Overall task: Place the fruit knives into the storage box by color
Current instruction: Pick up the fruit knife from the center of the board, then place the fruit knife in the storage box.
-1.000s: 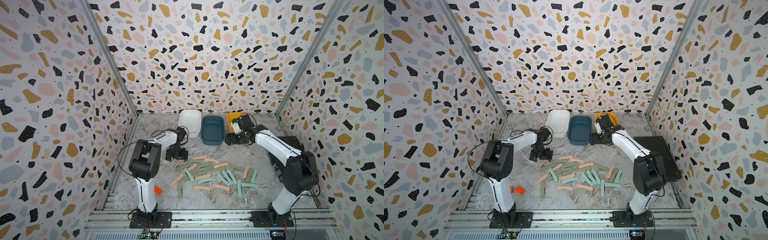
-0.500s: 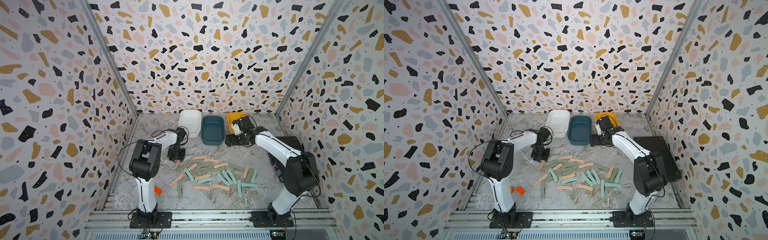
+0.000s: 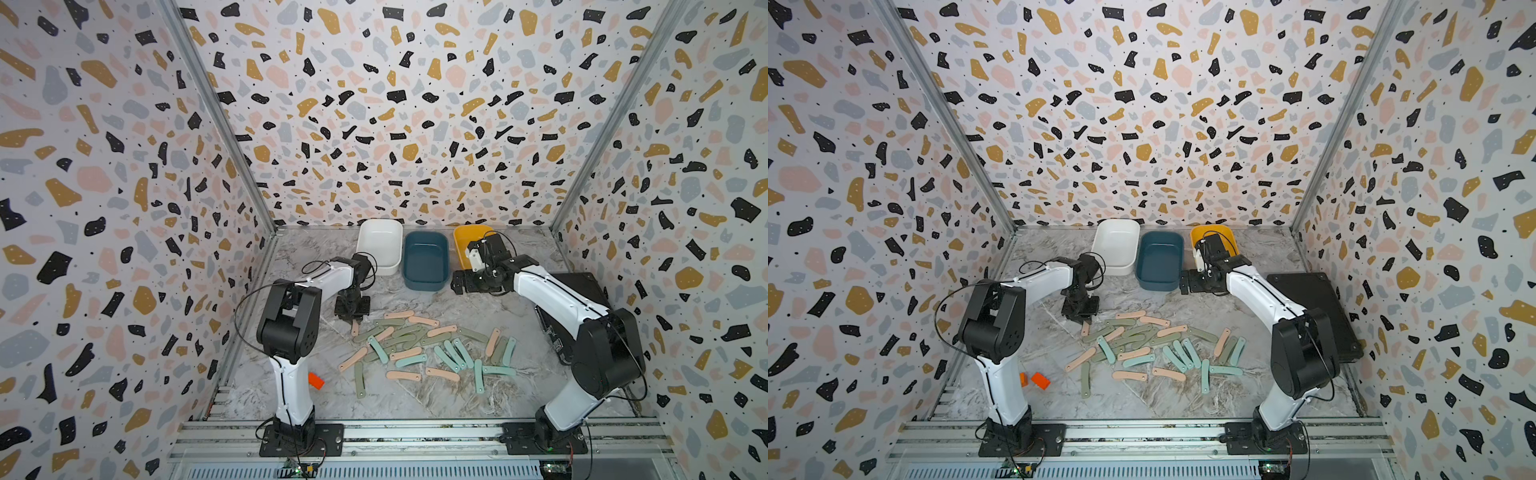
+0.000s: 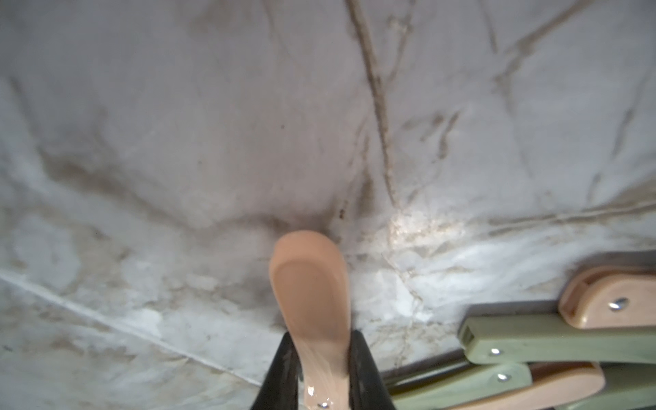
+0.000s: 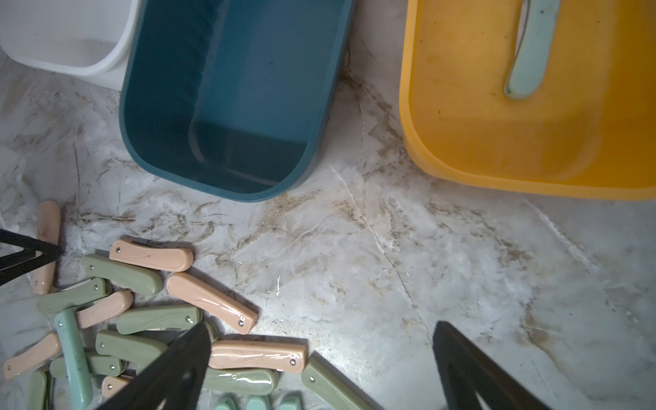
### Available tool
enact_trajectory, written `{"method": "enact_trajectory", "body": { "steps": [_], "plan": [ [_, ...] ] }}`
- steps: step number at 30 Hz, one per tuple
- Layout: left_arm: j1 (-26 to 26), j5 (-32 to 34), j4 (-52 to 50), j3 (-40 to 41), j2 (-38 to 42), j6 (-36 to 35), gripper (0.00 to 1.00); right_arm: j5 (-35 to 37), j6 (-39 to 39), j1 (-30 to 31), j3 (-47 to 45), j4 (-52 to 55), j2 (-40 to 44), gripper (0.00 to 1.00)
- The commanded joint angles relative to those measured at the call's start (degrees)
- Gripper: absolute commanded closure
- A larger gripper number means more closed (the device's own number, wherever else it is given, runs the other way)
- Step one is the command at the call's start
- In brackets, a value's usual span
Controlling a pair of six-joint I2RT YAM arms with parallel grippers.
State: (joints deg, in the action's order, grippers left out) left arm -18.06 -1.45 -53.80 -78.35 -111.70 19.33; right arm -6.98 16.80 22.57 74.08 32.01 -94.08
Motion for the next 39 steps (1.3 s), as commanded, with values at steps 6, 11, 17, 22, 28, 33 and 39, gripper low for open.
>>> {"method": "enact_trajectory", "body": {
  "steps": [6,11,17,22,28,33,39],
  "plan": [
    [-0.2,2.6,-5.3,-13.5,6.5,1.9,1.0,0.0,1.8,0.6,-5.8,-1.8,6.8,0.0],
    [-0.2,7.0,-8.5,-30.5,-1.7,0.3,1.0,-0.5,1.6,0.8,-7.7,-1.9,8.1,0.0],
    [-0.2,8.3,-12.3,-56.8,-18.3,-0.6,1.0,-0.4,1.1,0.9,-9.1,-2.3,9.4,0.0],
    [-0.1,6.9,-12.4,-72.7,-30.8,-1.4,1.0,-1.3,1.1,0.9,-8.9,-2.1,9.8,0.0],
    [0.4,6.0,-6.7,-68.2,-32.1,-2.1,1.0,-1.3,1.3,0.9,-9.1,-2.6,10.2,0.0],
    [0.4,4.8,-8.0,-65.3,-30.6,-1.9,1.0,-1.4,1.5,0.9,-9.3,-4.0,9.2,0.0],
    [0.4,4.1,-7.9,-60.1,-27.3,-1.0,1.0,-1.7,1.9,0.9,-9.3,-4.9,8.4,0.0]
  ]
}}
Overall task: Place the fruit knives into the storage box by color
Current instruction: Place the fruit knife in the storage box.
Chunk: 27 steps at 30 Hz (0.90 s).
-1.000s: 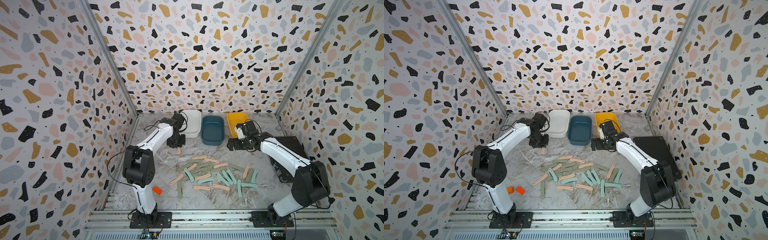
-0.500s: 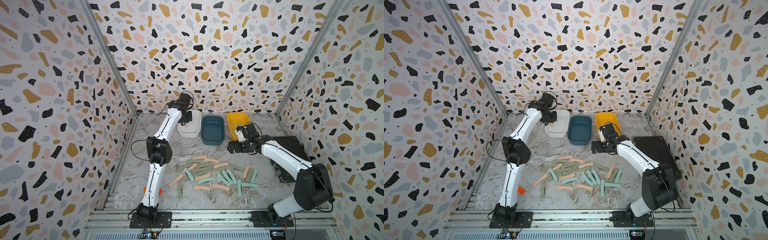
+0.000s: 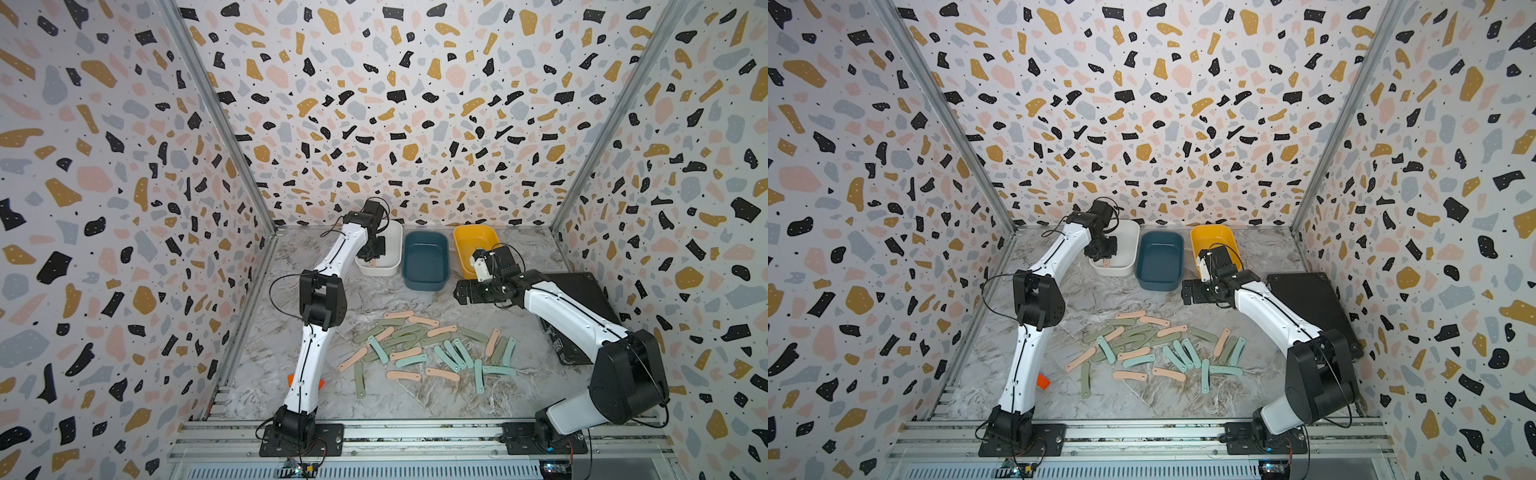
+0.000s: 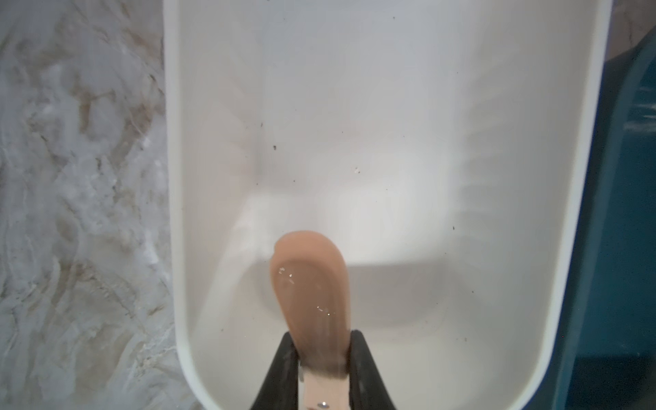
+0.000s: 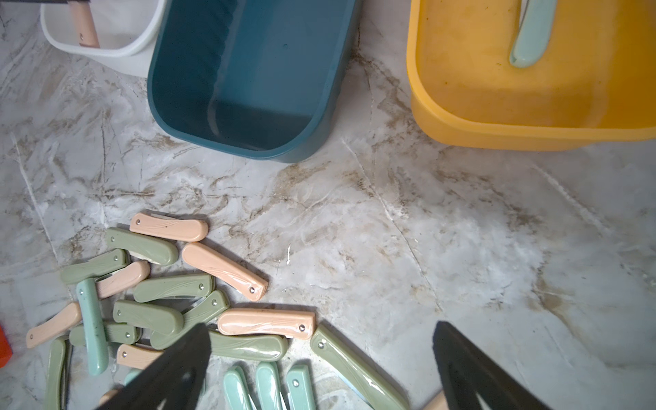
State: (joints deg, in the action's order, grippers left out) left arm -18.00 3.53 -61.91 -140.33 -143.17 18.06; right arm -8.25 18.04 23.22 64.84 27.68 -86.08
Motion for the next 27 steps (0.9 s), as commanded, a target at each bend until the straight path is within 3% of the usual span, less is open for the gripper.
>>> {"method": "enact_trajectory", "body": {
  "steps": [1,9,14,21,27],
  "plan": [
    [0.3,-1.0,0.2,2.5,4.4,0.5,1.0,-0.5,0.7,0.2,-0.1,-0.7,0.4,0.0],
    [-0.5,-3.4,-5.1,2.3,7.1,1.5,1.0,0.1,0.6,0.2,-0.3,-0.3,1.1,0.0],
    [-0.8,-1.0,0.3,6.8,10.4,0.6,1.0,0.0,0.3,0.4,-0.9,-0.1,2.0,0.0],
    [-0.7,1.2,0.6,-8.4,-1.1,-0.8,1.0,2.1,-1.0,0.4,-1.2,2.6,4.5,0.0],
    [-0.7,1.2,8.1,-6.2,-3.4,-2.7,0.97,3.8,-2.6,0.4,0.7,6.5,5.7,0.0]
  ]
}}
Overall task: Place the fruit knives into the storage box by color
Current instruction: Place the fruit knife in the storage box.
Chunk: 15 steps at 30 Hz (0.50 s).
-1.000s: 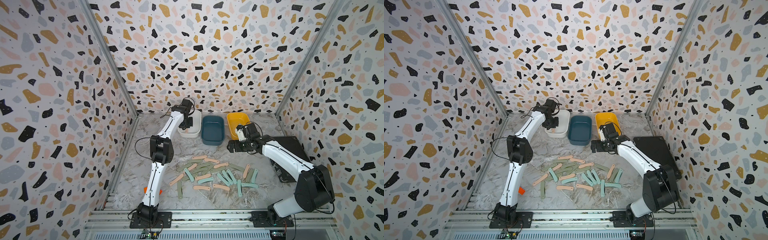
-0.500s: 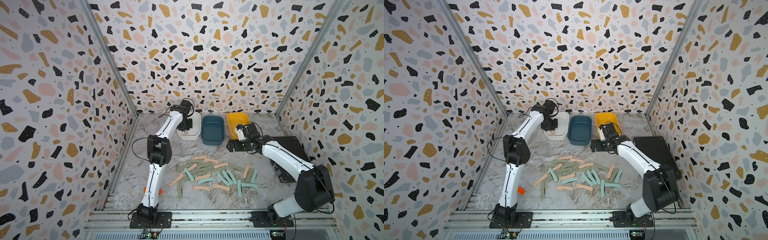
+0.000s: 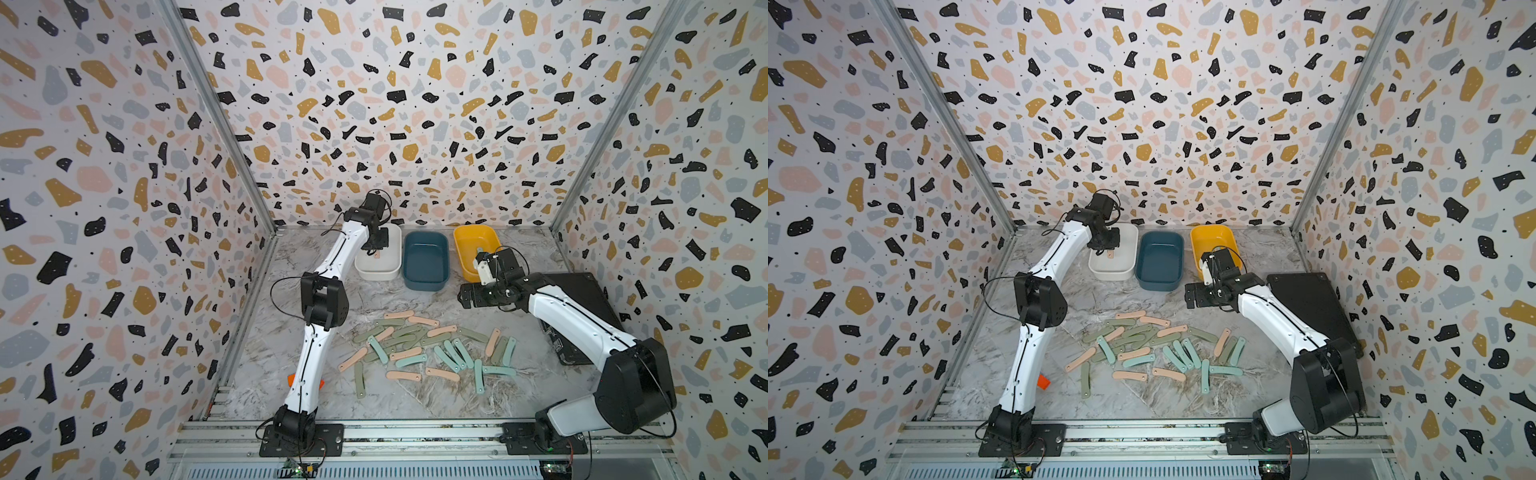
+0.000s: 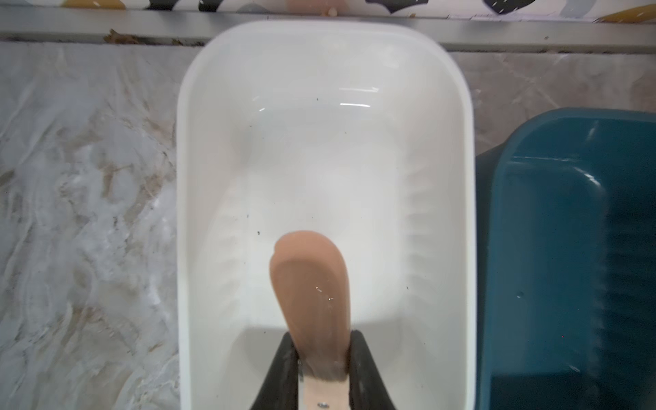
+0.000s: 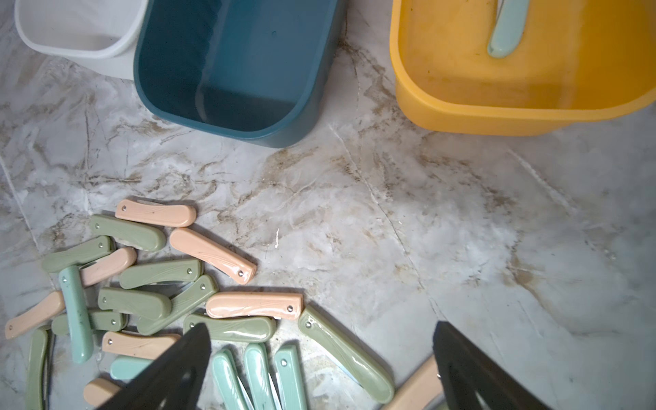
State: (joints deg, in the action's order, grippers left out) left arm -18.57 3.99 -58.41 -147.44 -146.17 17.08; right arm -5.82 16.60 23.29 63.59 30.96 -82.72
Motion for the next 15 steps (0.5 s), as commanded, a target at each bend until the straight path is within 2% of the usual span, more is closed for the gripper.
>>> {"method": "enact_trajectory", "body": {
  "steps": [1,15],
  "plan": [
    [-0.1,0.8,5.6,1.5,-0.5,-2.1,0.97,1.0,-1.0,0.4,1.7,3.1,2.5,0.0],
    [0.3,1.6,11.8,0.9,-5.8,-2.8,0.89,-3.1,0.4,1.0,-1.5,2.1,2.4,0.04]
  ]
}}
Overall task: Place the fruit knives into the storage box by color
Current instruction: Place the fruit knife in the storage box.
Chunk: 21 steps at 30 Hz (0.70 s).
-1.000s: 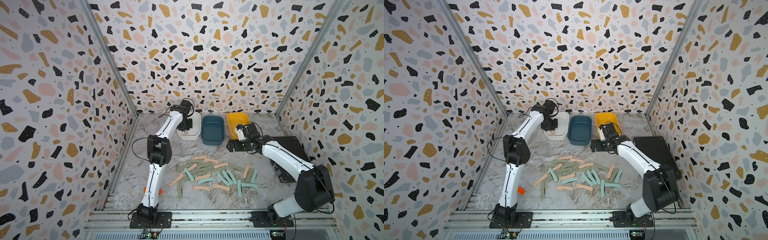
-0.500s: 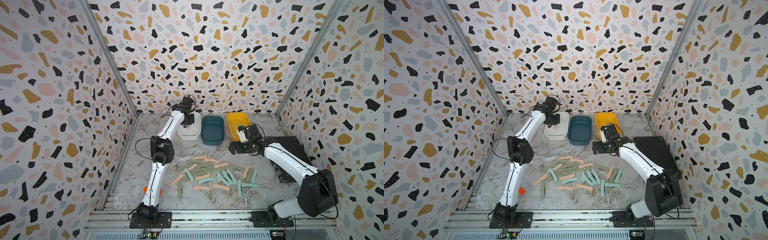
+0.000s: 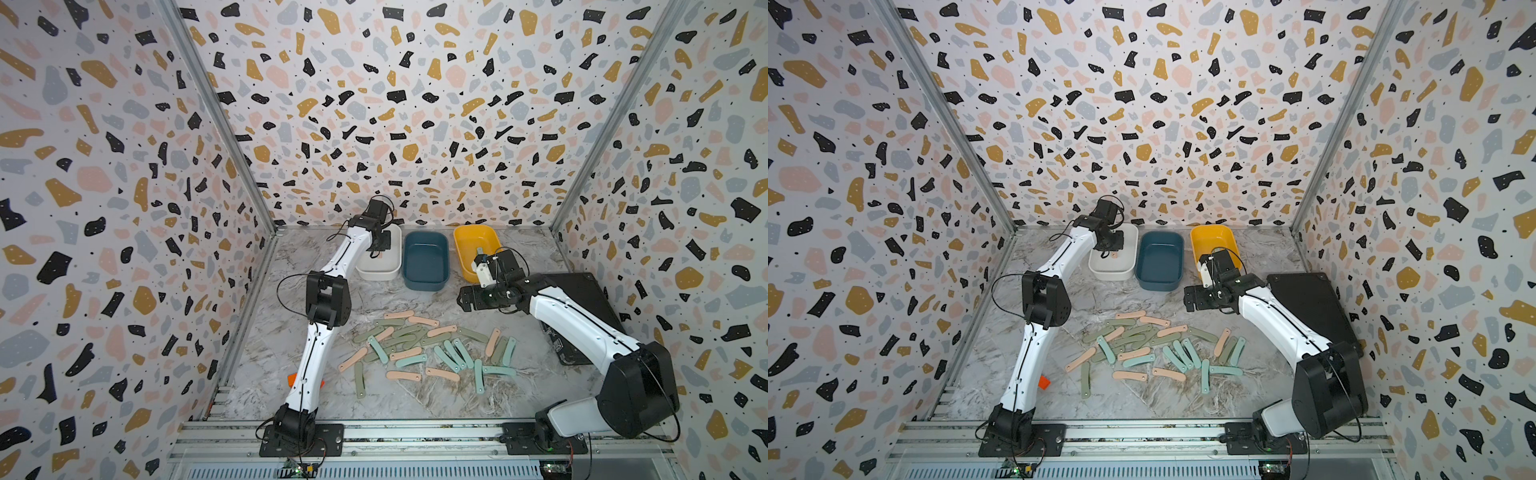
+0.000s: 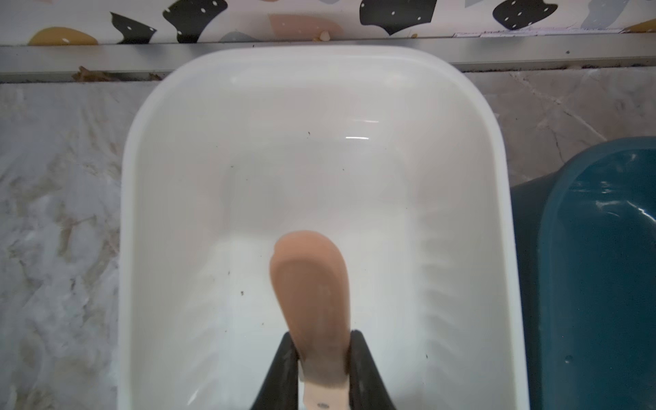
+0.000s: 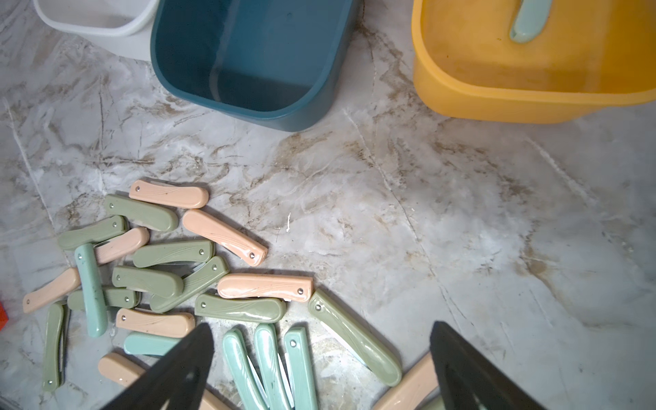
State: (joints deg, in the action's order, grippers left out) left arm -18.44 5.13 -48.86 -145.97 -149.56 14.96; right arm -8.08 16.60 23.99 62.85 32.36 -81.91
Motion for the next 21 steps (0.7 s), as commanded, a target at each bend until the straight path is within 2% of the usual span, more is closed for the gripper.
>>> {"method": "enact_trajectory", "body": {
  "steps": [1,9,12,15,21],
  "plan": [
    [0.2,0.5,2.5,-0.9,-2.8,-0.7,0.88,-1.0,0.6,0.3,-0.8,0.6,1.5,0.05],
    [0.7,1.1,2.9,-1.5,-4.2,-1.8,0.82,-2.6,1.3,0.4,-0.6,0.2,0.5,0.1],
    [0.8,0.3,2.3,-2.4,-3.5,-1.6,0.68,-2.6,1.0,0.4,-0.6,0.4,0.2,0.13],
    [0.6,-1.5,0.9,-2.9,-0.9,0.0,0.5,-2.7,0.8,0.4,-1.0,0.5,0.3,0.15],
    [-0.6,-4.3,-3.0,5.4,12.6,6.4,0.29,-2.7,0.1,0.4,-3.1,1.4,0.7,0.24]
  ]
}}
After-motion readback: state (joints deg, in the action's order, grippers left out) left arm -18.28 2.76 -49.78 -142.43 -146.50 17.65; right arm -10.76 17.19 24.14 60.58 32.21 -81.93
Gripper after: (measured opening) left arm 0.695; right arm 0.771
